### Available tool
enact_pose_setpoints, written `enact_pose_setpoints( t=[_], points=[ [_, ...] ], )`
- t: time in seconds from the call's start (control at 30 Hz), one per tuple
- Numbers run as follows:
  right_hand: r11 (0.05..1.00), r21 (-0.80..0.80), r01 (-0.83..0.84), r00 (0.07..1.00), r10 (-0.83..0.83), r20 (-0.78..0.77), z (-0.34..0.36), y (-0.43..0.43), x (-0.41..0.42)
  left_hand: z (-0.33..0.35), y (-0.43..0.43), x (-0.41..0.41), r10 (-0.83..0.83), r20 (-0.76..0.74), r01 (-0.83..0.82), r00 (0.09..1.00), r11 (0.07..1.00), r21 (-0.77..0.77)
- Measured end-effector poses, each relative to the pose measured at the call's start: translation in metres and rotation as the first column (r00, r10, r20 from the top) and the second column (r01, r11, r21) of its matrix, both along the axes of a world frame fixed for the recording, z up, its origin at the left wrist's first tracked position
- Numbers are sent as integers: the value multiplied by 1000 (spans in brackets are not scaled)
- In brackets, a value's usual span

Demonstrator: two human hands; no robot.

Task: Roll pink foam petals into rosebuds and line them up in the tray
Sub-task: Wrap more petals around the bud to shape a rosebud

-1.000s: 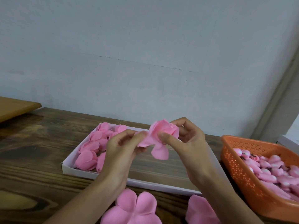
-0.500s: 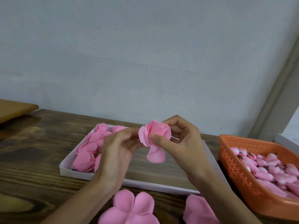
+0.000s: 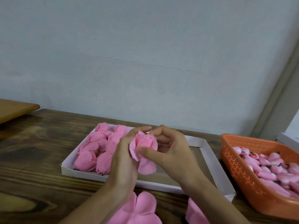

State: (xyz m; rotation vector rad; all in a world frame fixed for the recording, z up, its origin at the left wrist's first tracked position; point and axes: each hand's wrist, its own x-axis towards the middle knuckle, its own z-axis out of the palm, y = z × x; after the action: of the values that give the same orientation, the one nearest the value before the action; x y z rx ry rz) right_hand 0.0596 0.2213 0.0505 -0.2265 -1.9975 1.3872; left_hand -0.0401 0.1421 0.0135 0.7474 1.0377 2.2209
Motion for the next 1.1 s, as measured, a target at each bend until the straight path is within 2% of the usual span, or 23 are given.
enact_pose_setpoints(
  t=[0.1,0.17,0.23,0.3,0.33,0.4,0.5,0.57,0.6,0.63,0.7,0.73,0.8,0.83,0.9,0.97,1.1],
  points=[
    [998,67,2,1000,-4,22,-3,-4,-1,2,0,4,-22,197,25,980,1000,-12],
    [974,208,87,995,-96,33,-6,-8,-1,1,0,8,-5,292,13,956,1000,-26],
    [881,409,238,963,-269,19,-10,-11,-2,1,3,13,-19,368,34,930,999,-34],
    [777,553,301,932,-362,2,-14,-17,-4,4,4,17,-49,468,58,882,998,-5],
    [748,589,306,928,-373,-9,-16,-20,-5,4,4,16,-47,512,49,858,999,10],
    [722,619,310,926,-376,-26,-19,-28,-7,-6,3,8,24,458,-21,889,1000,-11],
    [743,599,298,926,-379,9,-22,-34,-8,-6,4,2,106,477,-90,872,994,-56],
    [775,570,272,934,-355,37,-19,-33,-7,6,2,5,2,637,6,771,1000,-11],
    [771,579,264,936,-350,40,-17,-32,-6,7,2,3,-30,657,36,753,999,4],
    [754,599,270,934,-356,27,-15,-30,-5,5,3,-1,-10,636,21,771,1000,-10],
    [734,614,290,924,-382,21,-11,-22,-1,5,0,-13,148,551,-89,821,987,-133],
    [758,596,264,918,-387,86,-10,-17,0,3,-3,-20,193,533,-135,824,980,-146],
    [879,459,129,873,-320,367,-7,-8,1,5,-6,-28,187,530,-152,827,982,-110],
    [940,338,53,836,-226,500,-7,-5,1,8,-7,-29,156,531,-137,833,988,-76],
    [989,145,-37,794,-59,605,-11,-1,-1,11,-7,-30,102,538,-119,836,993,-3],
    [995,79,-57,818,1,576,-17,-3,-5,12,-7,-32,85,540,-123,837,992,34],
    [998,64,-24,876,-10,482,-27,-5,-8,12,-5,-32,57,549,-120,834,989,81]
  ],
)
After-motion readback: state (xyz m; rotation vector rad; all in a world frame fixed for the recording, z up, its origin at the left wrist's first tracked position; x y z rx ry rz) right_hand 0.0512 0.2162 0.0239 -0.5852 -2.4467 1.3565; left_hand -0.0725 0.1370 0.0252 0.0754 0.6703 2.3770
